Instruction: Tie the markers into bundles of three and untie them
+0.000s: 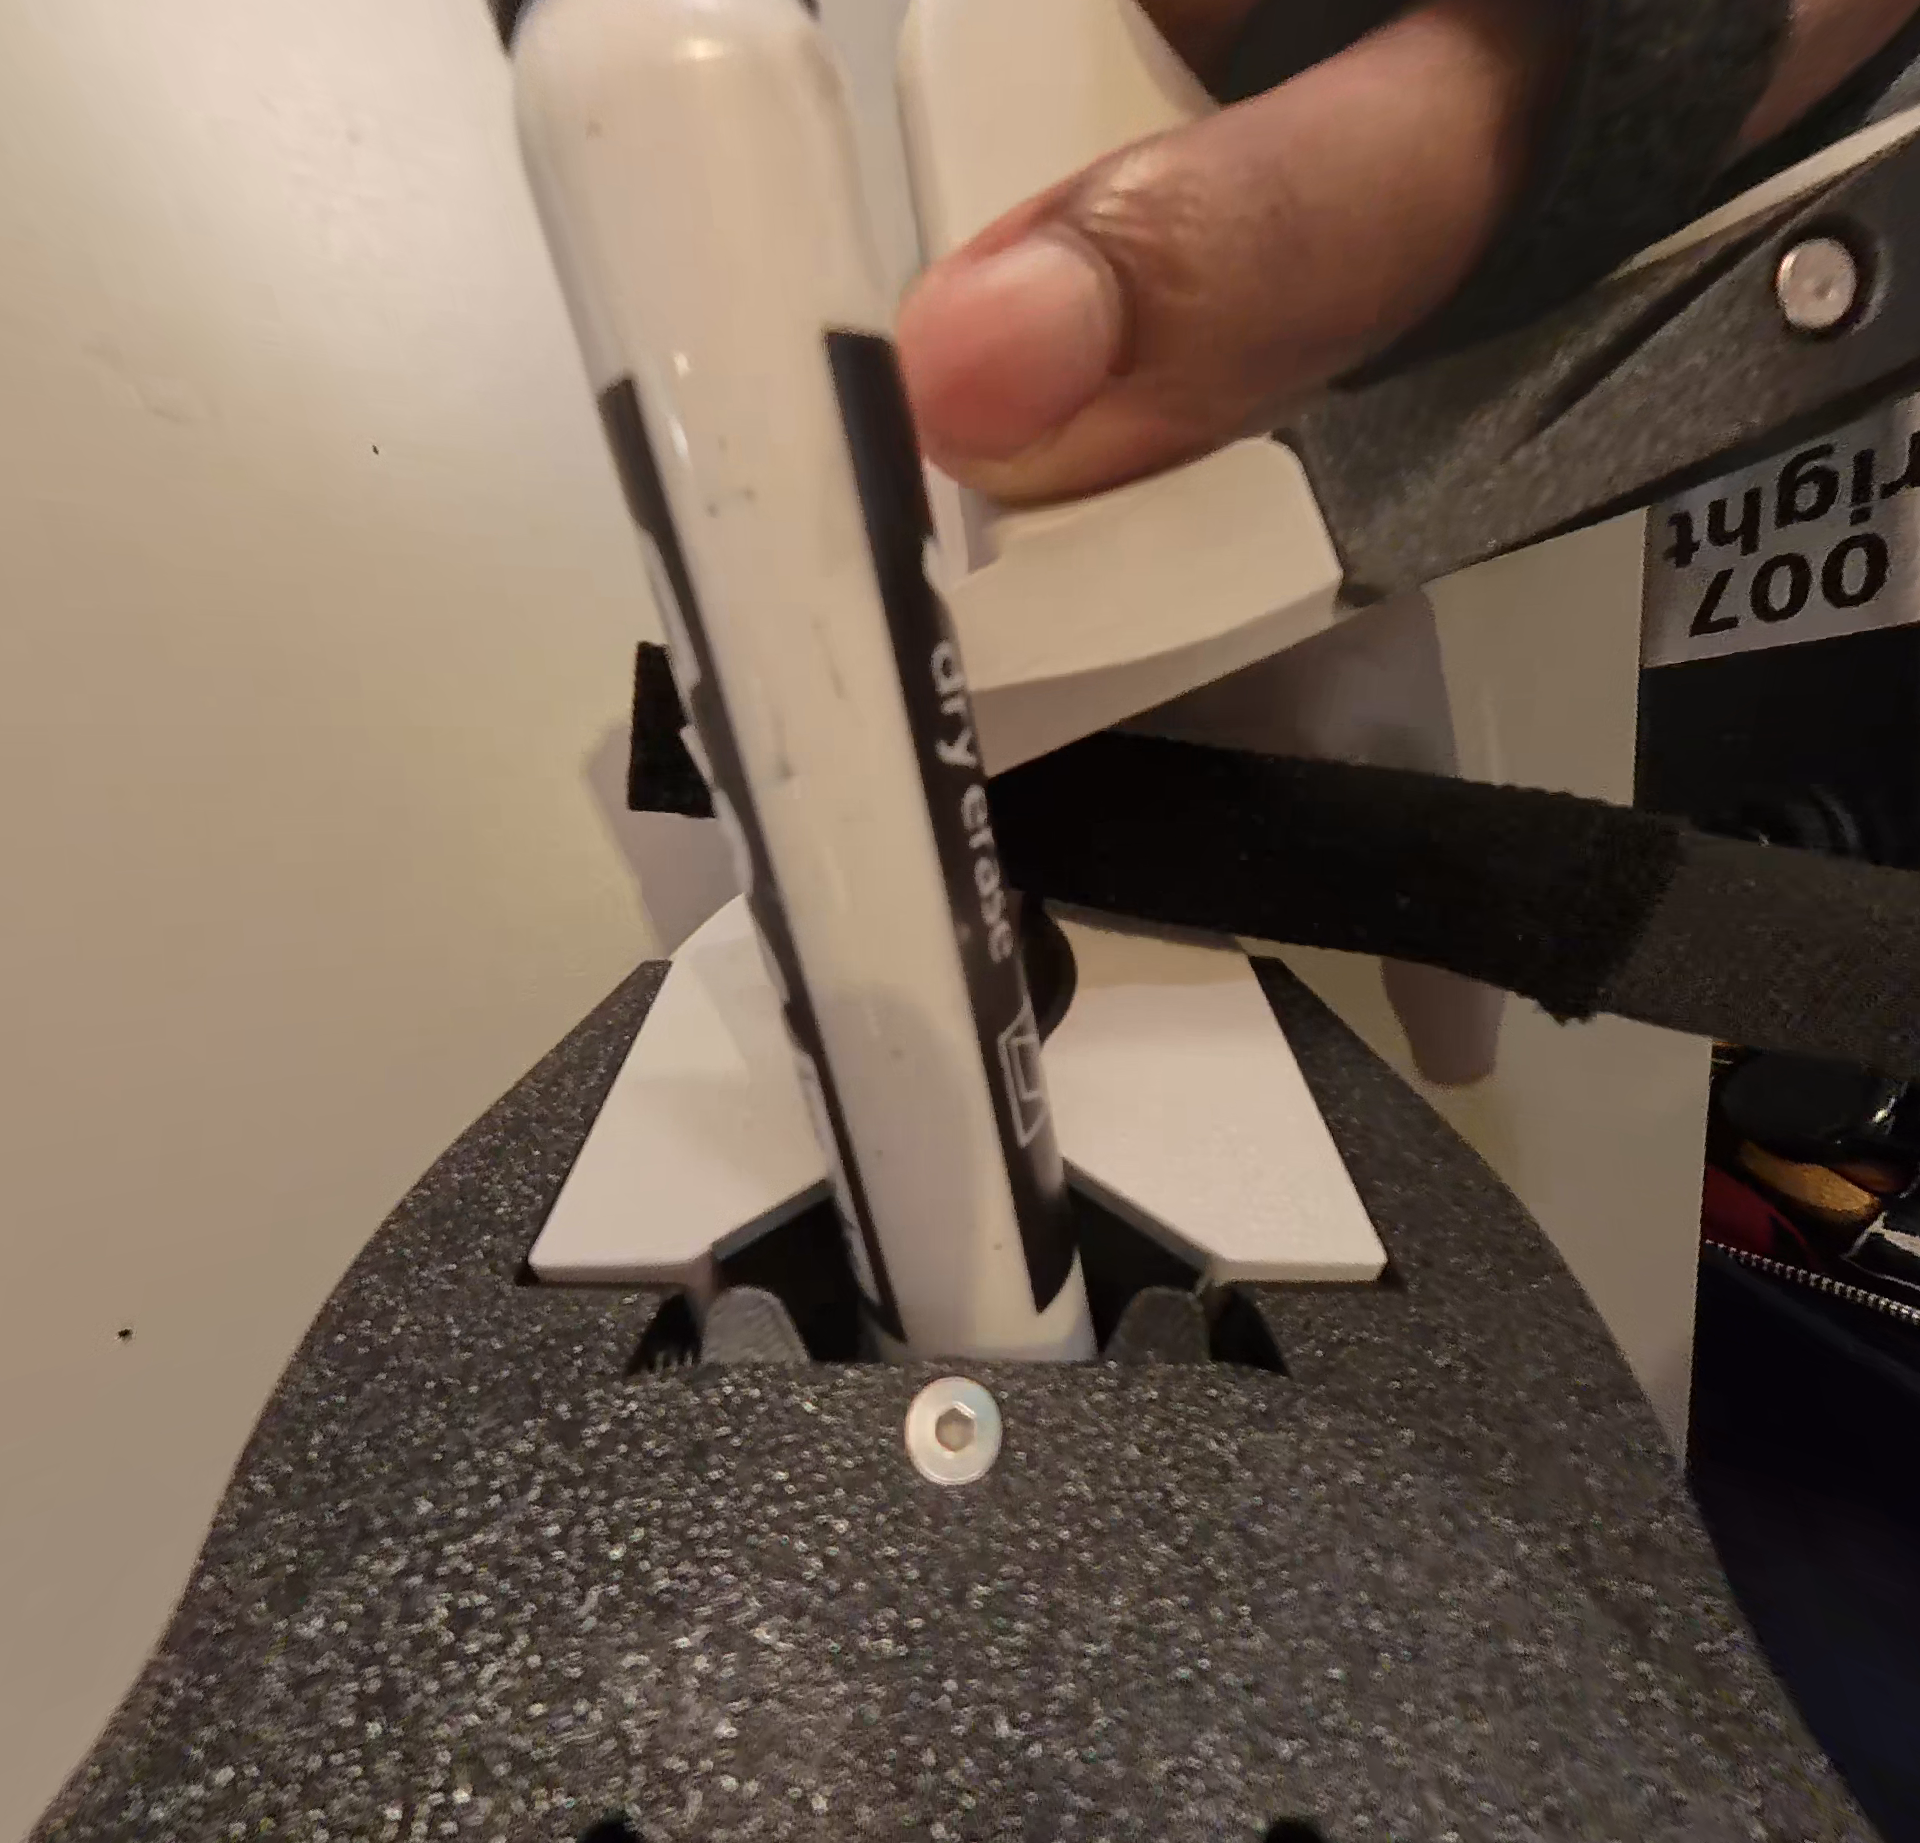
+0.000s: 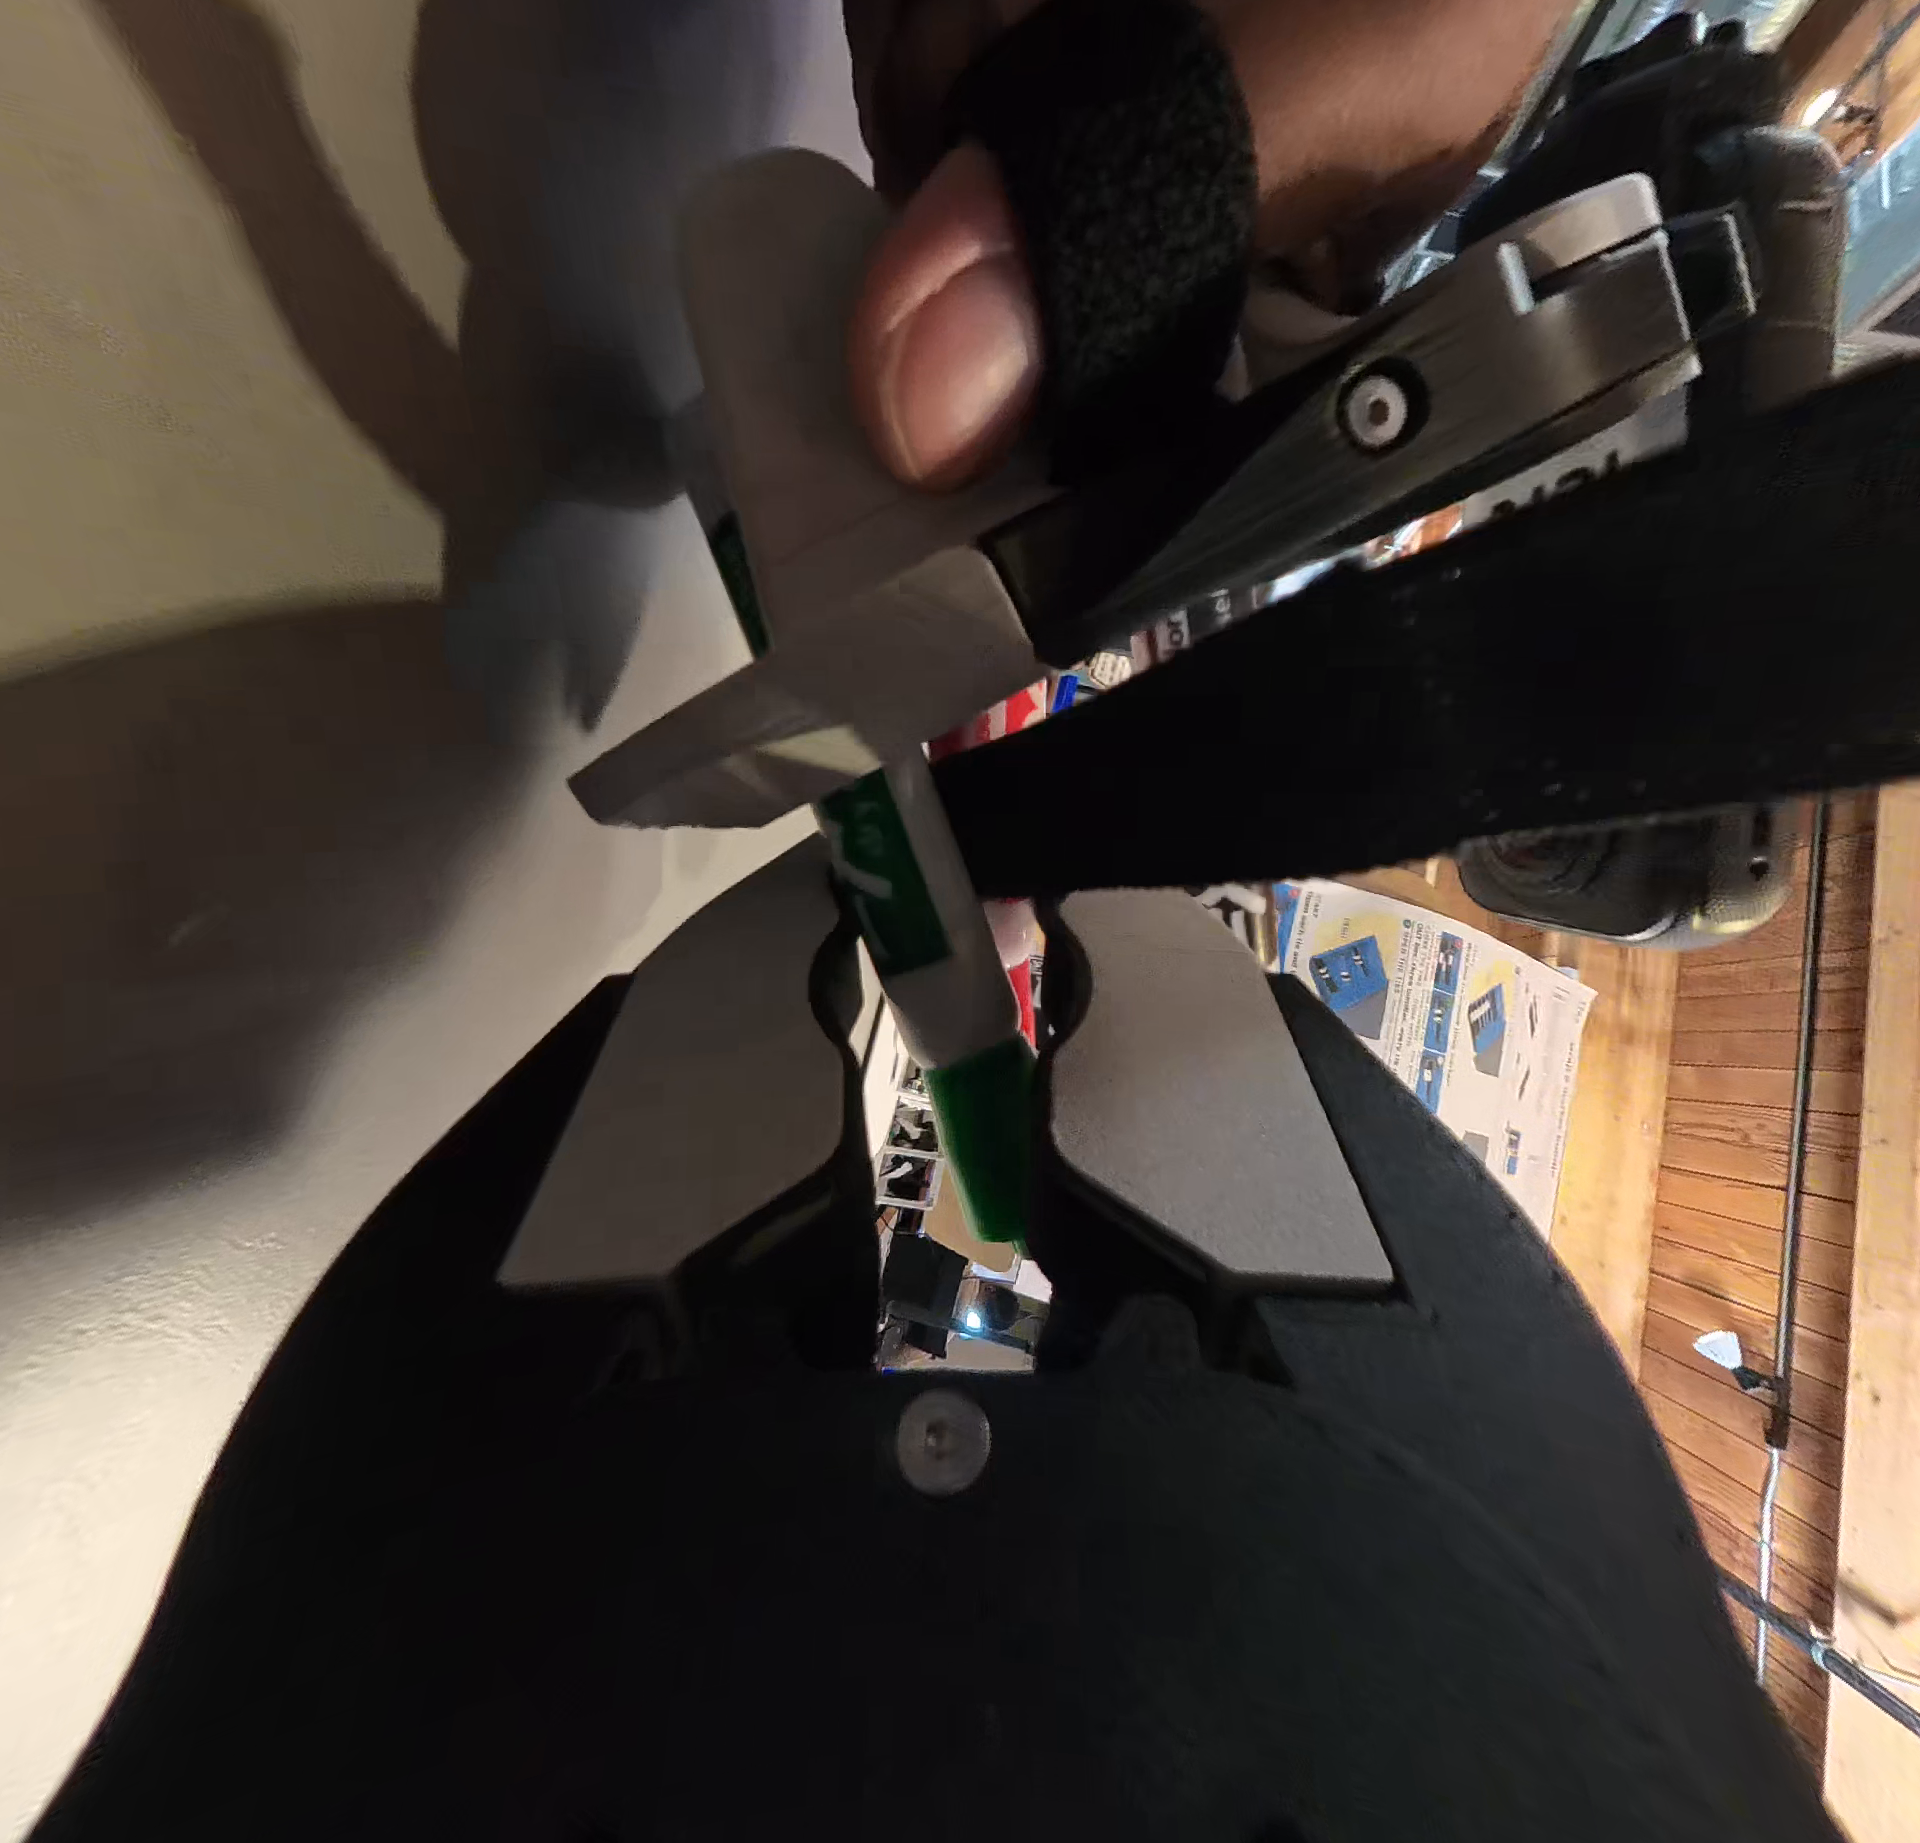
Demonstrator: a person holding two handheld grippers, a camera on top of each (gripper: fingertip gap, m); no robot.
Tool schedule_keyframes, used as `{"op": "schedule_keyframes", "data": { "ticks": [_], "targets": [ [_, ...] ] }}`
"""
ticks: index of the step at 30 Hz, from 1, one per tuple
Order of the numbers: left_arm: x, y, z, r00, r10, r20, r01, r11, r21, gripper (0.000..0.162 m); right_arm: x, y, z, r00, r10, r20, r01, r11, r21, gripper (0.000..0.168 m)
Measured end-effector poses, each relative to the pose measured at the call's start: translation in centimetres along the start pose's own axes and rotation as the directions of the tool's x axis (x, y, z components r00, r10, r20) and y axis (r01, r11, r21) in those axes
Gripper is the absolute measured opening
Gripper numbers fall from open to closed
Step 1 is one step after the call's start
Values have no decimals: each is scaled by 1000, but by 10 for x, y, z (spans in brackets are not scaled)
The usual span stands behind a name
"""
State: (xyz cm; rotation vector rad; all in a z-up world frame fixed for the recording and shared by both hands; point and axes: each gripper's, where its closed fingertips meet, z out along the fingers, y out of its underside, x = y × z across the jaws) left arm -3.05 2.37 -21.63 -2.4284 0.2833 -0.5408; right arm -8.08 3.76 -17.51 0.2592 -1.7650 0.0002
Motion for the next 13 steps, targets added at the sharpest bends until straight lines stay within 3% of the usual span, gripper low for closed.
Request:
{"op": "schedule_keyframes", "data": {
  "ticks": [13],
  "targets": [
    [-5,-3,-1,1000,-13,28,13,1000,19,16,1,5,7,998,45,-53,-48,997,-54,41]
  ]
}}
